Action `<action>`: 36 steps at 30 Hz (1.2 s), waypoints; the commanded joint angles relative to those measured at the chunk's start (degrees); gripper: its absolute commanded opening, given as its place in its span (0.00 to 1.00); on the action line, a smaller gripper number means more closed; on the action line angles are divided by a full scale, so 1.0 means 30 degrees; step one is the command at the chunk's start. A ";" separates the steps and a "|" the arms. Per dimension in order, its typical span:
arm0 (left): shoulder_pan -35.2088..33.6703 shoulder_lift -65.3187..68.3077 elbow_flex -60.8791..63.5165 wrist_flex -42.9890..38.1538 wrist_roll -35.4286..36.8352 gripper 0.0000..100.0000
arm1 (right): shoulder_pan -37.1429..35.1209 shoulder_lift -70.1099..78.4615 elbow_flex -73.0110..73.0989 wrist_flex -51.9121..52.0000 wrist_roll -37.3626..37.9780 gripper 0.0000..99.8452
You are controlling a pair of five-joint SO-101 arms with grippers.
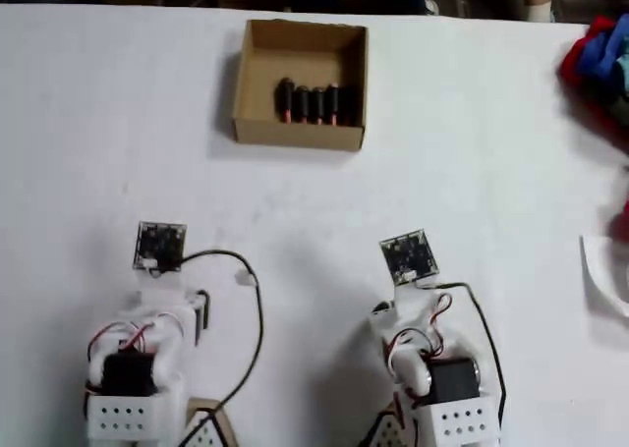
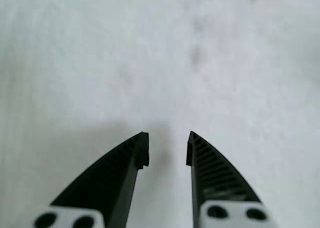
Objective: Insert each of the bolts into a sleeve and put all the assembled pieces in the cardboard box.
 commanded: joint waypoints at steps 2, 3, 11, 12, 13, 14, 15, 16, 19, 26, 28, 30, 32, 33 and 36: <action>0.0088 0.0059 0.0454 0.0029 -0.0147 0.02 | 0.0220 -0.0308 0.0176 0.0132 -0.0176 0.02; -0.0029 0.0059 0.0454 0.0029 -0.0088 0.04 | 0.0220 -0.0308 0.0176 0.0132 -0.0176 0.02; -0.0176 0.0029 0.0454 0.0029 -0.0059 0.03 | 0.0220 -0.0308 0.0176 0.0132 -0.0176 0.02; -0.0176 0.0029 0.0454 0.0029 -0.0059 0.03 | 0.0220 -0.0308 0.0176 0.0132 -0.0176 0.02; -0.0176 0.0029 0.0454 0.0029 -0.0059 0.03 | 0.0220 -0.0308 0.0176 0.0132 -0.0176 0.02; -0.0176 0.0029 0.0454 0.0029 -0.0059 0.03 | 0.0220 -0.0308 0.0176 0.0132 -0.0176 0.02; -0.0176 0.0029 0.0454 0.0029 -0.0059 0.03 | 0.0220 -0.0308 0.0176 0.0132 -0.0176 0.02; -0.0176 0.0029 0.0454 0.0029 -0.0059 0.03 | 0.0220 -0.0308 0.0176 0.0132 -0.0176 0.02; -0.0176 0.0029 0.0454 0.0029 -0.0059 0.03 | 0.0220 -0.0308 0.0176 0.0132 -0.0176 0.02; -0.0176 0.0029 0.0454 0.0029 -0.0059 0.03 | 0.0220 -0.0308 0.0176 0.0132 -0.0176 0.02; -0.0176 0.0029 0.0454 0.0029 -0.0059 0.03 | 0.0220 -0.0308 0.0176 0.0132 -0.0176 0.02; -0.0176 0.0029 0.0454 0.0029 -0.0059 0.03 | 0.0220 -0.0308 0.0176 0.0132 -0.0176 0.02; -0.0176 0.0029 0.0454 0.0029 -0.0059 0.03 | 0.0220 -0.0308 0.0176 0.0132 -0.0176 0.02; -0.0176 0.0029 0.0454 0.0029 -0.0059 0.03 | 0.0220 -0.0308 0.0176 0.0132 -0.0176 0.02; -0.0176 0.0029 0.0454 0.0029 -0.0059 0.03 | 0.0220 -0.0308 0.0176 0.0132 -0.0176 0.02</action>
